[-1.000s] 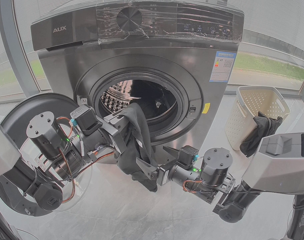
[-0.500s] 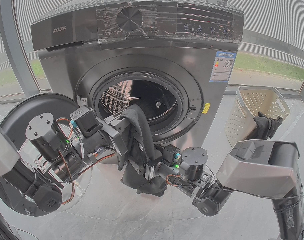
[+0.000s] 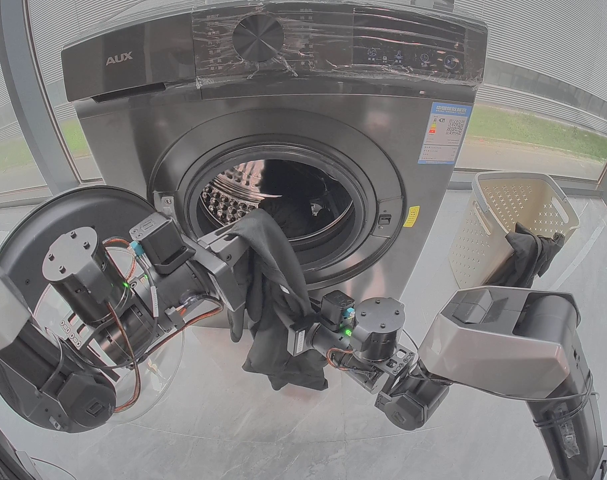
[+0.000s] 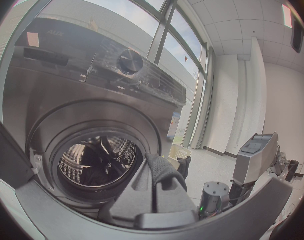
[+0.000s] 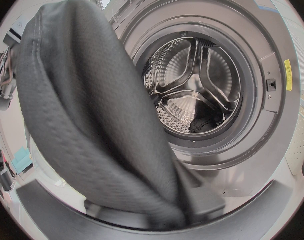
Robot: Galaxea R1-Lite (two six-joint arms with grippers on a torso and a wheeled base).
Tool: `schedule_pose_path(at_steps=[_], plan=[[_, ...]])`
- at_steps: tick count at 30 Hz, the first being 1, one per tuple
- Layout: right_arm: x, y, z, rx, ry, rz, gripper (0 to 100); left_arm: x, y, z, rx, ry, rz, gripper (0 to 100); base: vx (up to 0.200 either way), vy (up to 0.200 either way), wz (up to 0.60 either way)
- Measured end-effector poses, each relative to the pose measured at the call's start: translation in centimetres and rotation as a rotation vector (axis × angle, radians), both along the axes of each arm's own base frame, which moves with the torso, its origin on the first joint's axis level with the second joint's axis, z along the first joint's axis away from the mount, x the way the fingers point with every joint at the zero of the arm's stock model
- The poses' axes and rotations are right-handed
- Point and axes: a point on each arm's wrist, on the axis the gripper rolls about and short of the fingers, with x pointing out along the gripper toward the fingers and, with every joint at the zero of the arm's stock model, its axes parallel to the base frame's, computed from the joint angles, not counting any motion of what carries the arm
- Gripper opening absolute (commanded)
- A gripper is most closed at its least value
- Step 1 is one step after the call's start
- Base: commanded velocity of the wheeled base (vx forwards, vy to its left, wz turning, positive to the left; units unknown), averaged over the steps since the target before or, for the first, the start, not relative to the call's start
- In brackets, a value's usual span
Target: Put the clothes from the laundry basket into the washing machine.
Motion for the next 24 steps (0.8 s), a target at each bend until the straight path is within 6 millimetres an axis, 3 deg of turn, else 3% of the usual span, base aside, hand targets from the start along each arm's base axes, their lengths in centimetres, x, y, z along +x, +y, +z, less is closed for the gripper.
schedule_pose_path(at_steps=[6,13,20,21,24], plan=[[0.9,-0.9,0.5,0.005,-0.006,-0.043,0,0.0,1.1,-1.1,0.027,0.061,0.06,0,0.0,0.0,0.0],[2.7,-3.1,2.8,0.039,-0.045,-0.125,0,0.0,3.2,-3.4,0.083,0.154,0.13,0,0.0,0.0,0.0],[2.6,-3.2,5.6,0.082,-0.094,-0.127,0,-0.2,3.6,-6.6,0.15,0.25,0.134,0,0.0,0.0,0.0],[2.5,-3.1,5.9,0.084,-0.096,-0.124,0,-0.3,3.6,-7.0,0.157,0.26,0.13,100,0.0,0.0,0.0],[2.3,-3.0,6.5,0.089,-0.101,-0.119,0,-0.5,3.4,-7.8,0.176,0.29,0.11,100,0.0,0.0,0.0]])
